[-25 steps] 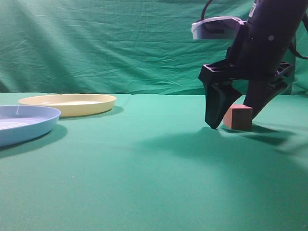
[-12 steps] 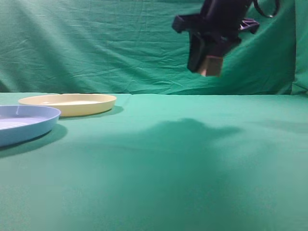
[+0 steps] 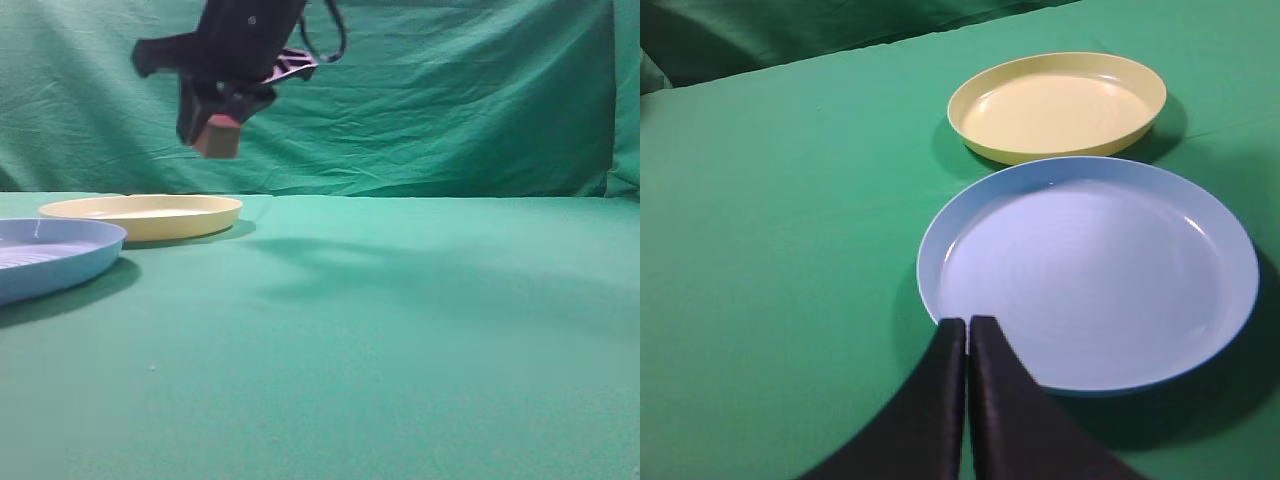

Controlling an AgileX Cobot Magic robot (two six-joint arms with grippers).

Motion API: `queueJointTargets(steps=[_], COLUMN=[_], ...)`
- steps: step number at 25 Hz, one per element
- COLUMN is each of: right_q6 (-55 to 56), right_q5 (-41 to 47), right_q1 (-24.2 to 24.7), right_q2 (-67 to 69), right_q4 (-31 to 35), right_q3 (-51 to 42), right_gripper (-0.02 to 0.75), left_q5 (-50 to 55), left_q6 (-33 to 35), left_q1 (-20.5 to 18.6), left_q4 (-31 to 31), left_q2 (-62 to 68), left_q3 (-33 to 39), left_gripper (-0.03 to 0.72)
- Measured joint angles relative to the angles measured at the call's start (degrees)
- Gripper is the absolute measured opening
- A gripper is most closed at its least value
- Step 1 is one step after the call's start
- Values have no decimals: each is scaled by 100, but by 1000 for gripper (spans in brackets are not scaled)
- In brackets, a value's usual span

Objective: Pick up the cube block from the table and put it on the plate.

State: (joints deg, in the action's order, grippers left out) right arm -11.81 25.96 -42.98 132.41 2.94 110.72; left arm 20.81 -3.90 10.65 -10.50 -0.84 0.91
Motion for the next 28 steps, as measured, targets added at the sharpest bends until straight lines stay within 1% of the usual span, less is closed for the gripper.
queueJointTargets(steps=[5,7,10,11,12,16,21,22,25,28], right_q6=[-183,-183,-183,-183,-190,-190,-137,-30,389,578], right_q5=[-869,-1009,-1022,-971,-893,-5,1894,2309,3365,4185], right_q1=[-188,-188,-188,-188,-188,-188,-83,-28,162,363], right_q2=[495,565,575,563,528,79,-999,-1192,-1844,-2405], right_q4=[15,19,19,19,19,4,-281,-339,-436,-488], right_q3=[186,185,185,185,185,185,185,185,198,198], right_gripper=[235,352,577,618,649,645,249,136,0,0], left_q5=[0,0,0,0,0,0,0,0,0,0], left_q6=[0,0,0,0,0,0,0,0,0,0], left_q1=[0,0,0,0,0,0,10,10,10,10], left_q4=[0,0,0,0,0,0,0,0,0,0], left_q2=[0,0,0,0,0,0,0,0,0,0], left_q3=[0,0,0,0,0,0,0,0,0,0], left_gripper=[0,0,0,0,0,0,0,0,0,0])
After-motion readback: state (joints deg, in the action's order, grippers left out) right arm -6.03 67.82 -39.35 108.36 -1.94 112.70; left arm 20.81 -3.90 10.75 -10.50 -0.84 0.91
